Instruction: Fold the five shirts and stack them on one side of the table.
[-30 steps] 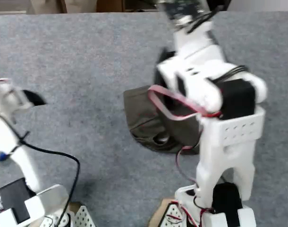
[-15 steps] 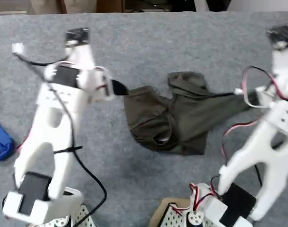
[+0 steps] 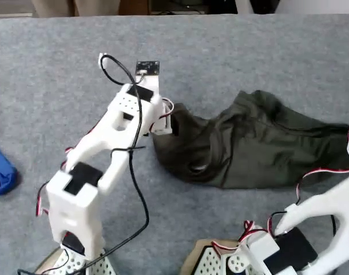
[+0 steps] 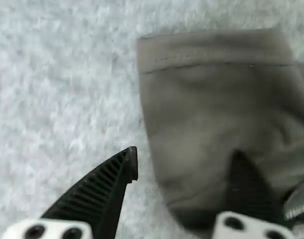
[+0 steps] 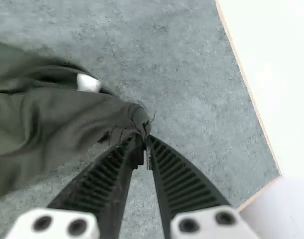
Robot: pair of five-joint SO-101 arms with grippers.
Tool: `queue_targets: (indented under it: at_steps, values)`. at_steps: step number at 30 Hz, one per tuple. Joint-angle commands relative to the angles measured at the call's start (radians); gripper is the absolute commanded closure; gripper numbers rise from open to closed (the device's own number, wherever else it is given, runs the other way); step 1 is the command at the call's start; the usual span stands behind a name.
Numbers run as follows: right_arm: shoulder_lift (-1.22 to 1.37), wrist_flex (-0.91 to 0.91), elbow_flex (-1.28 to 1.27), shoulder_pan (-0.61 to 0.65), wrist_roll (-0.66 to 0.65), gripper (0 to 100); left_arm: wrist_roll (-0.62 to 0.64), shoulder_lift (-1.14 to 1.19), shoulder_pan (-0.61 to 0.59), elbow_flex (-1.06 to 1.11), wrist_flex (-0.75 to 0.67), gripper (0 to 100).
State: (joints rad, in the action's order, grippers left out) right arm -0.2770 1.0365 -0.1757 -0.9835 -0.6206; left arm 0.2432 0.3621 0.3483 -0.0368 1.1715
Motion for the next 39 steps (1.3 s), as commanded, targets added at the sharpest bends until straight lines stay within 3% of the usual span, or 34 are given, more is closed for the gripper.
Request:
queue_targets:
  at_steps: [1,3,7,11,16,22,25,30,39]
  values:
    - [-0.038,-0.028,0.002,-0.031,-0.008,99.3,0.008,0.050,0.003,-0.124,-0.017,89]
    - [-0.038,-0.028,0.004,-0.027,-0.008,99.3,0.008,0.093,0.003,-0.176,-0.017,98]
    - [-0.039,-0.029,0.007,-0.024,-0.009,97.7,0.025,0.140,0.000,-0.262,-0.009,98]
    - [-0.042,-0.021,0.002,-0.030,-0.012,86.4,0.098,0.140,-0.012,-0.324,0.017,98]
    - [-0.045,0.014,0.010,-0.033,-0.115,74.2,0.098,0.140,-0.029,-0.543,0.221,98]
    - [-0.104,0.137,0.087,-0.001,-0.123,71.6,0.086,0.140,-0.135,-0.796,0.416,98]
    - [-0.154,0.275,0.119,0.142,-0.157,71.6,0.002,0.140,-0.229,-0.881,0.511,98]
    - [-0.193,0.453,0.134,0.526,-0.112,71.7,-0.135,0.140,-0.400,-0.918,0.577,98]
    - [-0.042,0.417,0.130,1.196,0.129,71.7,-0.158,0.140,-0.769,-0.908,0.588,98]
